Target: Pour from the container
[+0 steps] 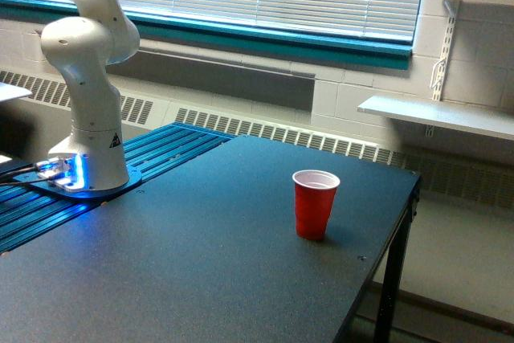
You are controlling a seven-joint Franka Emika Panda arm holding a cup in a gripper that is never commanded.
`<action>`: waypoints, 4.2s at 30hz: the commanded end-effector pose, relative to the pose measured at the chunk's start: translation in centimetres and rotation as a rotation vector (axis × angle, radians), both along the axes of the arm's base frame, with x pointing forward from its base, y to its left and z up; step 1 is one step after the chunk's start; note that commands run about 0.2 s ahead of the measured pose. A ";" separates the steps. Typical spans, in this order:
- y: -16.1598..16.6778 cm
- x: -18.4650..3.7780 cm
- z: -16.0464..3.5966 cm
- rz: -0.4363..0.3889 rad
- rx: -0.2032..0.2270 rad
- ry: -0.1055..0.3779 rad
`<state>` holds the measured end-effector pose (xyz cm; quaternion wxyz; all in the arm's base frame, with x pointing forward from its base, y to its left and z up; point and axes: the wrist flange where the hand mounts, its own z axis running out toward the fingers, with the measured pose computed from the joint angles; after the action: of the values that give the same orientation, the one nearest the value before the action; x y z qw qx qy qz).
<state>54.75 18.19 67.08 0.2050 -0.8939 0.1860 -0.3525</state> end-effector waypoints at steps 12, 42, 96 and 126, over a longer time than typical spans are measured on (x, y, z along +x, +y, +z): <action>1.7 -1.7 1.2 0.031 -0.001 -0.044; -6.0 -3.4 -7.3 -0.021 -0.130 0.002; -17.3 -10.3 -23.8 -0.126 -0.201 0.315; -16.8 -10.7 -30.2 -0.131 -0.237 0.456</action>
<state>43.89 1.42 37.41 0.0324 -0.9558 0.2312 -0.1786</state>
